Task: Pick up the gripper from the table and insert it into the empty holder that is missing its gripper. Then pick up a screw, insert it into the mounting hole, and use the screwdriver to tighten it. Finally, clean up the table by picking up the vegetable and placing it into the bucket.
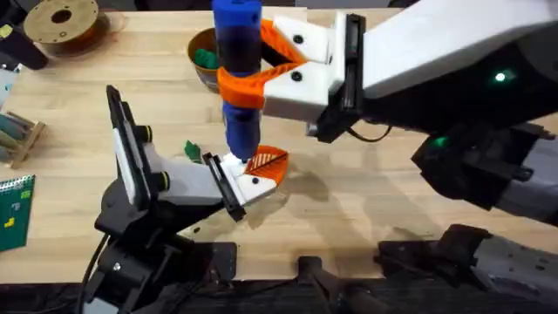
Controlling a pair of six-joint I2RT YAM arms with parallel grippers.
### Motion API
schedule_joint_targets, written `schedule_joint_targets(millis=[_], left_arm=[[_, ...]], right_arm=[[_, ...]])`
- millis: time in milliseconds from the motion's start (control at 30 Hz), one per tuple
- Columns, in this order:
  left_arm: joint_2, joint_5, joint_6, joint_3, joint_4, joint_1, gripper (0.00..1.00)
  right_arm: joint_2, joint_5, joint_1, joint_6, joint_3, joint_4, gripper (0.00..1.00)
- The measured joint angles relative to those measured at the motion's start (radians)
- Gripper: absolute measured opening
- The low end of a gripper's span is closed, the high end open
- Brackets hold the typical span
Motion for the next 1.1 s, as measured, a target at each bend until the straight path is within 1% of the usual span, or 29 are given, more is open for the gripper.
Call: schedule_joint_targets(millis=[700, 767, 833, 900, 967, 1100], left_arm=[[0.000, 0.000, -0.001, 0.000, 0.000, 0.000, 0.004], [0.000, 0.000, -0.001, 0.000, 0.000, 0.000, 0.004], [0.000, 0.000, -0.001, 0.000, 0.000, 0.000, 0.004], [0.000, 0.000, -0.001, 0.000, 0.000, 0.000, 0.004], [0.000, 0.000, -0.001, 0.000, 0.000, 0.000, 0.004], [0.000, 0.000, 0.000, 0.000, 0.000, 0.000, 0.004]], right_arm=[[0.000, 0.014, 0.000, 0.000, 0.000, -0.016, 0.033], [0.003, 0.013, 0.002, 0.006, -0.003, 0.031, 0.033], [0.009, 0.012, 0.002, 0.029, -0.005, 0.143, 0.033], [0.003, 0.010, 0.002, 0.046, 0.003, 0.203, 0.033], [-0.005, -0.001, 0.002, 0.059, 0.026, 0.177, 0.033], [-0.006, -0.015, 0.002, 0.063, 0.060, 0.048, 0.033]])
